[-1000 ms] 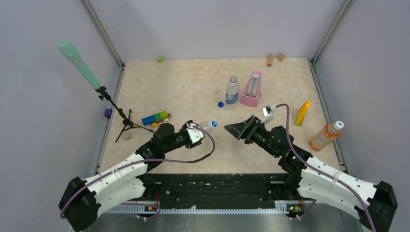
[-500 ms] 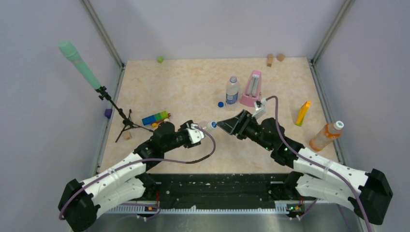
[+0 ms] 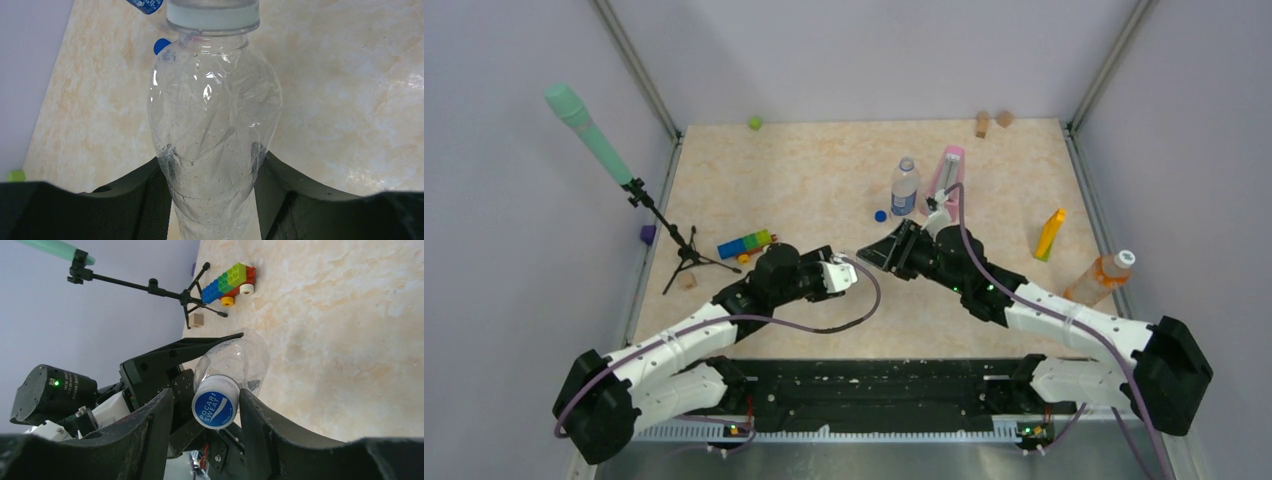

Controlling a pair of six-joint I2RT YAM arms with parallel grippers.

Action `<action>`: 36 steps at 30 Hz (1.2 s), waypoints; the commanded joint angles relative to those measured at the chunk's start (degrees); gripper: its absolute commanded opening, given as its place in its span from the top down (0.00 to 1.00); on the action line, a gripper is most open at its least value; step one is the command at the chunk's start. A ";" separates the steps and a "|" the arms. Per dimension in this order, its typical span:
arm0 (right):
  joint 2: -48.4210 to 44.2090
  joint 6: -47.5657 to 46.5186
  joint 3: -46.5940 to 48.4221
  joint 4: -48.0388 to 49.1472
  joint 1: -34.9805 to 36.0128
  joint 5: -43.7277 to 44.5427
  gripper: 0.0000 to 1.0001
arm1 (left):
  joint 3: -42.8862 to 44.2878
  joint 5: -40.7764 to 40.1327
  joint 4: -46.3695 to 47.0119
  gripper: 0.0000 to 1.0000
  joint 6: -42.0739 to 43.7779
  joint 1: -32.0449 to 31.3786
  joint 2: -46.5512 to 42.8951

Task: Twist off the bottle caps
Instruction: Unscrew the bottle cap from the plastic bottle.

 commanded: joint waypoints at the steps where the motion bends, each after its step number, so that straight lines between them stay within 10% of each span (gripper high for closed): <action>1: 1.07 0.28 2.40 0.48 -0.85 -3.25 0.58 | 2.70 -0.91 1.86 1.00 1.37 -0.15 1.45; 6: 2.43 0.77 0.78 4.18 -3.28 -7.15 0.90 | 2.77 -0.88 1.48 1.00 1.33 -0.05 1.29; 10: 3.18 -2.45 0.34 6.30 -3.64 -10.89 0.59 | 3.97 -0.06 -0.39 1.00 1.85 0.23 1.90; 13: 2.95 -3.36 0.41 5.21 -4.12 -11.01 0.55 | 3.82 0.49 -0.18 1.00 1.35 0.42 1.96; 18: 2.73 -5.18 -0.70 6.05 -4.58 -12.61 0.73 | 4.01 1.45 -0.60 1.00 0.99 0.64 2.70; 25: 3.57 -7.29 -0.23 5.09 -4.97 -15.13 0.55 | 4.44 2.43 -2.41 1.00 0.81 0.82 2.41; 36: 3.06 -23.12 1.45 1.50 -5.33 -18.57 0.88 | 5.49 7.82 -2.28 1.00 -0.06 3.29 1.82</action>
